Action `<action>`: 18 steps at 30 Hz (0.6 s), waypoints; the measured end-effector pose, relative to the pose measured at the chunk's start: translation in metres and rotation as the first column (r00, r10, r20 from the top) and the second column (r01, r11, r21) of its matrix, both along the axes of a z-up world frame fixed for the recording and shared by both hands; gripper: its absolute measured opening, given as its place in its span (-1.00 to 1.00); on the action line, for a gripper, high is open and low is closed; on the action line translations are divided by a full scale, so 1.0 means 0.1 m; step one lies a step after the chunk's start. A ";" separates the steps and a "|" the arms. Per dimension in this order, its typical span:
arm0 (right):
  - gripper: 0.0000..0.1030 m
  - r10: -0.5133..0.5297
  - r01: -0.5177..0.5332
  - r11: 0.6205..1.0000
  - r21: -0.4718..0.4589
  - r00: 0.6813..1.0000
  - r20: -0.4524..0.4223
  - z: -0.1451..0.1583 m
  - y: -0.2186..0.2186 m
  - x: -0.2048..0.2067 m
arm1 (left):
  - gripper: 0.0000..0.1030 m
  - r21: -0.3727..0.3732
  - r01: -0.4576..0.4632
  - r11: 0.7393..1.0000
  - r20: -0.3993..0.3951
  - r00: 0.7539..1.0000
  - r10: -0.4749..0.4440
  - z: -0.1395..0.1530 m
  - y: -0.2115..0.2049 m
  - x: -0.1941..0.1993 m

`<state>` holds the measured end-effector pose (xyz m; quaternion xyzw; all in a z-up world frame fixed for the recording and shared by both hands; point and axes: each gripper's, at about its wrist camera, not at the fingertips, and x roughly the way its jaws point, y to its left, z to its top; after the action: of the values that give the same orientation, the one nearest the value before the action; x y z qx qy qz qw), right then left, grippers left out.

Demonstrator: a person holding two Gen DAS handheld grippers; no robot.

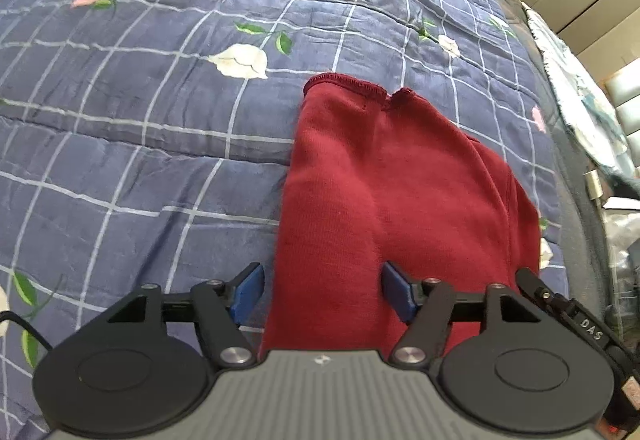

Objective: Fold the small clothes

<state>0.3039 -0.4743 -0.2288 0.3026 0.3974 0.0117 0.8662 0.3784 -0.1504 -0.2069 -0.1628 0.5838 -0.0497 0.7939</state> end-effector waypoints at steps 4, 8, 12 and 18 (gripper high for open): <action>-0.75 -0.002 0.003 1.000 -0.021 1.000 0.025 0.14 0.07 -0.03 | -0.13 -0.002 0.028 1.000 0.013 1.000 -0.028 0.05 -0.01 -0.02; -0.77 0.004 -0.002 1.000 -0.023 0.998 0.055 0.33 0.14 -0.05 | -0.45 -0.004 0.050 0.999 0.038 0.998 -0.050 0.17 0.00 -0.04; -0.77 0.027 -0.026 1.000 -0.018 0.996 0.090 0.54 0.29 -0.07 | -0.50 -0.025 0.082 0.996 0.073 0.994 -0.080 0.35 0.05 -0.06; -0.78 0.057 -0.059 0.998 0.016 0.990 0.131 0.74 0.66 -0.05 | -0.51 0.034 0.105 0.994 0.154 0.982 -0.109 0.70 0.25 -0.11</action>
<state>0.2990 -0.4079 -0.1545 0.2982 0.3482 0.0607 0.8867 0.3671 -0.1258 -0.1372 -0.1167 0.5285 -0.0975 0.8352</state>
